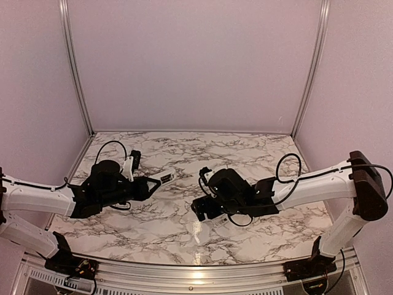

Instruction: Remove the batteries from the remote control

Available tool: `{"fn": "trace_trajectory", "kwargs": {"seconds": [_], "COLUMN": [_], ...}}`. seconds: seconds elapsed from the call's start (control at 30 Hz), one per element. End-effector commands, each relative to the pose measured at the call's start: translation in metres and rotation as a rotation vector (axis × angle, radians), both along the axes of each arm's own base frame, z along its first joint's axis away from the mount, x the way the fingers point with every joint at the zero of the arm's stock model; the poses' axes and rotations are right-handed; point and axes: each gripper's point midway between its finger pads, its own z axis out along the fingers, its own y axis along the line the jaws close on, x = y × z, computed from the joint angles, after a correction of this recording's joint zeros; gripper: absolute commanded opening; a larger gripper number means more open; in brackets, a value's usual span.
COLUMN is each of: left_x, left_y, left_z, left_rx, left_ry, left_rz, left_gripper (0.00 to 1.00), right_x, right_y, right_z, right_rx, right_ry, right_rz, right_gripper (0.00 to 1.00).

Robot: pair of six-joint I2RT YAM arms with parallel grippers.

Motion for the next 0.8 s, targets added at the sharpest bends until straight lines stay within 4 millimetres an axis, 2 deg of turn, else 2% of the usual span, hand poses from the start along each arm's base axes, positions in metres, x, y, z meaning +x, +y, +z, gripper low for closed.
{"fn": "trace_trajectory", "kwargs": {"seconds": [0.0, 0.27, 0.77], "left_x": [-0.002, 0.0, -0.007], "left_y": [-0.025, -0.048, -0.094], "left_z": [0.0, -0.022, -0.058], "left_rx": [-0.045, -0.042, -0.113], "left_ry": [0.035, 0.103, 0.254], "left_rz": [-0.093, -0.161, -0.329], "left_gripper": [0.0, 0.0, 0.0], "right_x": [0.007, 0.013, 0.024], "right_y": [-0.032, -0.064, -0.098], "right_z": [0.004, 0.013, 0.011], "right_rx": [-0.073, -0.097, -0.102], "right_ry": [-0.054, -0.102, -0.091], "right_rz": [-0.105, -0.209, -0.299], "right_gripper": [0.98, 0.98, 0.98]}}
